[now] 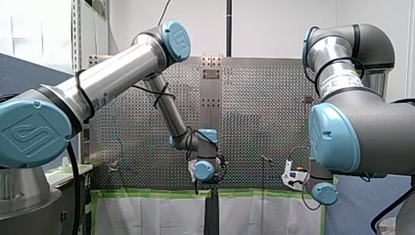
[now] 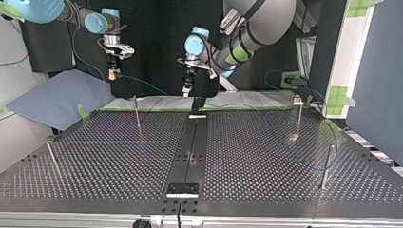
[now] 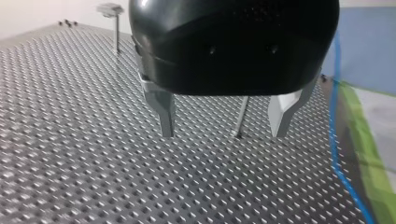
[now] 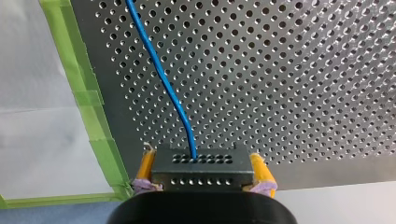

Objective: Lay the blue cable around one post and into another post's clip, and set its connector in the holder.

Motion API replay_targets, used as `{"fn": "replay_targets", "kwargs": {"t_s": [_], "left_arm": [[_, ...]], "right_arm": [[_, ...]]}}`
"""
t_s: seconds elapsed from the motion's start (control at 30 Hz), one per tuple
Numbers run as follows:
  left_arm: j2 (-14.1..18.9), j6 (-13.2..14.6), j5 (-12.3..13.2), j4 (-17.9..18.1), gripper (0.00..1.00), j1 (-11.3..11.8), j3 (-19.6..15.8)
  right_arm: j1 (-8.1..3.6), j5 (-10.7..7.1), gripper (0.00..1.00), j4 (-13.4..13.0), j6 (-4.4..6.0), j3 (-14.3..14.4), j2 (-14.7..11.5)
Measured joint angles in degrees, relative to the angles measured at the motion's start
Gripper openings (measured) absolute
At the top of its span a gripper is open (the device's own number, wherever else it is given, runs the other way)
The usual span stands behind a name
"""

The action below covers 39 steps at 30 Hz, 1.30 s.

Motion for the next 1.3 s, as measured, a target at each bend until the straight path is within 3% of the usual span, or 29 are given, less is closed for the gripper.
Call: {"fn": "replay_targets", "kwargs": {"t_s": [0.57,1.3], "left_arm": [[-7.75,6.01,-0.74,-2.29,1.00,0.82,2.57],[-18.12,5.30,-0.39,-12.19,1.00,-0.10,13.40]], "right_arm": [[0.00,0.01,0.00,0.16,0.16,-0.13,0.00],[0.15,0.01,0.00,0.59,0.09,-0.42,0.00]]}}
